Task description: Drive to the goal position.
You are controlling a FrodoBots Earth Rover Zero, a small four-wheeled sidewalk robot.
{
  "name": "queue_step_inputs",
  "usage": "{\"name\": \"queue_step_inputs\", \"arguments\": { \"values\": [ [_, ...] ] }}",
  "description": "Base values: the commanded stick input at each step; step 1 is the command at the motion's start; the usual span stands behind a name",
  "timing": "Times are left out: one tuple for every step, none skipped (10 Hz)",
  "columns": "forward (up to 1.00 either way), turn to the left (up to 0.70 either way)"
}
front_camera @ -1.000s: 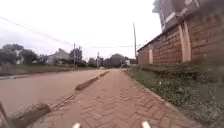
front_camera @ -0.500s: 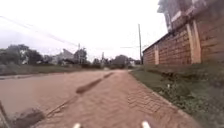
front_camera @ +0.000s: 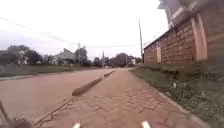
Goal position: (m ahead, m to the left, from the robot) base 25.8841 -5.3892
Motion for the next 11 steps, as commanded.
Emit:
{"name": "queue_step_inputs", "arguments": {
  "values": [
    [0.5, 0.18],
    [0.5, 0.18],
    [0.5, 0.01],
    [0.5, 0.2],
    [0.5, 0.01],
    [0.5, 0.0],
    [0.5, 0.0],
    [0.5, 0.0],
    [0.5, 0.08],
    [0.5, 0.17],
    [0.5, 0.19]
  ]
}}
